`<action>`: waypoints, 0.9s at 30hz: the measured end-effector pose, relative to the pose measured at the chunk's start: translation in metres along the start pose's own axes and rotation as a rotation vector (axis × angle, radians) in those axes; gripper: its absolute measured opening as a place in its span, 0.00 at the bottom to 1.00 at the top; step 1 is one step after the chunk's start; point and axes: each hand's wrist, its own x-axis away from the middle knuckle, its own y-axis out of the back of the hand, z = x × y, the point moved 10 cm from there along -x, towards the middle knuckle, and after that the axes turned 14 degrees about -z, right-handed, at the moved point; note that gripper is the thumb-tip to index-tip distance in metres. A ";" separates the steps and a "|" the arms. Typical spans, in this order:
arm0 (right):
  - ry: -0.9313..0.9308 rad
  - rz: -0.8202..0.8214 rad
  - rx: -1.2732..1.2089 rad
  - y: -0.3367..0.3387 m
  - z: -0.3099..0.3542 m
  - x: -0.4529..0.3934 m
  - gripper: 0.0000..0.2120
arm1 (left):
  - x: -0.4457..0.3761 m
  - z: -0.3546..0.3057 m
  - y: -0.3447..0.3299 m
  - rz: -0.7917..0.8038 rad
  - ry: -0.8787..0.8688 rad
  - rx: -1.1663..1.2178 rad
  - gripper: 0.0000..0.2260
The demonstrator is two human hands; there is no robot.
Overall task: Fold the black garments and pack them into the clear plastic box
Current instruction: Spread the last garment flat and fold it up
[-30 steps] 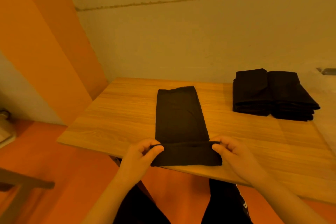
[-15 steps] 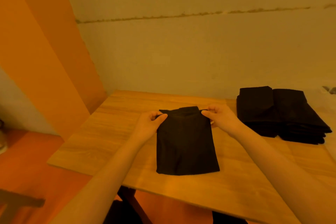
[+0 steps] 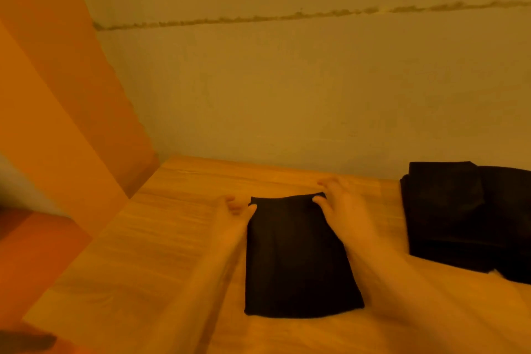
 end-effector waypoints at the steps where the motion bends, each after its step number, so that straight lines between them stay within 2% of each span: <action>1: 0.079 0.040 0.011 -0.003 0.007 0.014 0.20 | 0.011 -0.001 0.009 -0.037 -0.097 -0.054 0.24; 2: 0.150 0.113 0.036 -0.009 0.012 0.029 0.21 | 0.027 -0.006 0.012 -0.033 -0.243 -0.141 0.23; 4: 0.233 0.258 0.149 -0.025 0.008 0.051 0.22 | 0.066 -0.012 -0.005 0.107 -0.554 -0.413 0.24; 6: 0.199 0.332 0.248 -0.034 -0.004 0.054 0.24 | 0.084 0.005 -0.024 0.216 -0.678 -0.704 0.27; 8: 0.133 0.372 0.303 -0.039 -0.014 0.053 0.26 | 0.080 0.017 -0.022 0.222 -0.663 -0.842 0.29; 11: 0.081 0.377 0.376 -0.038 -0.024 0.050 0.30 | 0.065 0.027 -0.010 0.214 -0.589 -0.869 0.29; 13: 0.046 0.374 0.402 -0.031 -0.028 0.050 0.32 | 0.063 0.024 -0.003 0.182 -0.598 -0.906 0.29; 16: 0.148 0.360 0.384 -0.026 -0.004 0.053 0.32 | 0.070 -0.006 -0.007 0.127 -0.717 -0.845 0.27; 19: 0.234 0.376 0.354 -0.037 0.016 0.050 0.31 | 0.065 -0.031 -0.034 0.144 -0.793 -0.813 0.26; 24: 0.204 0.455 0.347 -0.050 -0.003 0.037 0.28 | 0.021 0.002 -0.053 0.241 -0.564 -0.908 0.28; 27: 0.147 0.447 0.332 -0.039 -0.016 0.039 0.29 | 0.019 0.005 -0.047 0.245 -0.536 -0.922 0.28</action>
